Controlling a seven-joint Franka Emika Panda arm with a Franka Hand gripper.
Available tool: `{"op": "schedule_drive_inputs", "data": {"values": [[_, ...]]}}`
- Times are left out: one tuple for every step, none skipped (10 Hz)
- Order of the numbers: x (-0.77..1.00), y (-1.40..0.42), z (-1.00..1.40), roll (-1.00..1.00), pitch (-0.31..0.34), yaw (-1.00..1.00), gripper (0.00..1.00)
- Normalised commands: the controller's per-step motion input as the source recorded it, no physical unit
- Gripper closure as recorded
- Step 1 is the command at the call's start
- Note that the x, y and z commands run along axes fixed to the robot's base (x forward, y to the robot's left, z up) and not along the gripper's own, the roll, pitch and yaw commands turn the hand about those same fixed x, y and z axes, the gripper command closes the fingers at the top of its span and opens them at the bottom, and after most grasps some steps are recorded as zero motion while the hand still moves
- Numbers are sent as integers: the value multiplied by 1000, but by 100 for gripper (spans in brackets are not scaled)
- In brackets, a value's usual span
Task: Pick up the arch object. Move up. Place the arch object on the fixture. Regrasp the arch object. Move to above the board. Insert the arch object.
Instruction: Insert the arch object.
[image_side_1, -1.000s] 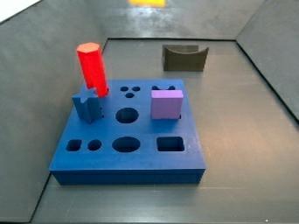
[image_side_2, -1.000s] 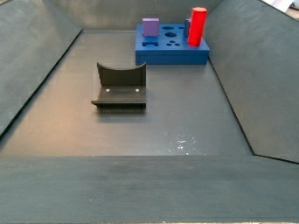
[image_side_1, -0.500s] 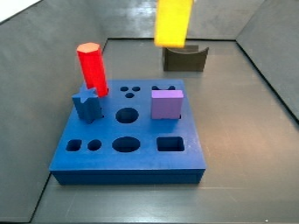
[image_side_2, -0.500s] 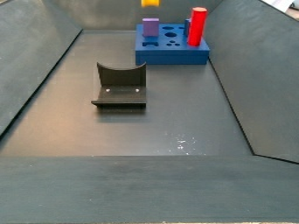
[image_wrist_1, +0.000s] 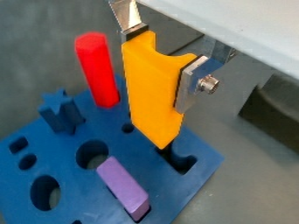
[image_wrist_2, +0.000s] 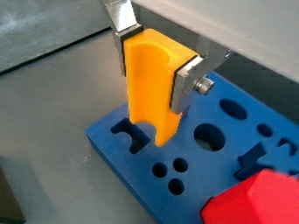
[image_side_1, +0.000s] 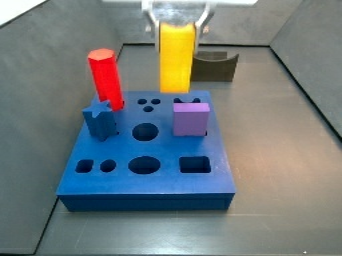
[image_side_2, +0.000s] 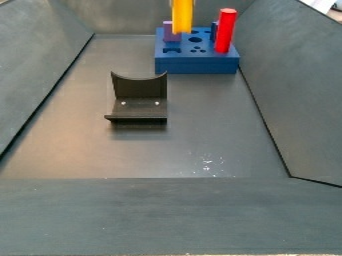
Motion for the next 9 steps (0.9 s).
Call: {"op": "schedule_drive_inputs", "data": {"values": [[69,100,-474,74,-11,0,100],[206,206,-371,7,0,0,100],[146,180,-326,14,0,0,100],[143,89,-280,4,0,0,100],[266,54,-200,-33,0,0,100],[303,0,-74,-34,0,0,100],[380,0,-97,-24,0,0,100],[234,0,-309,0,0,0,100],[17,0,-411,34,-34,0,100]]}}
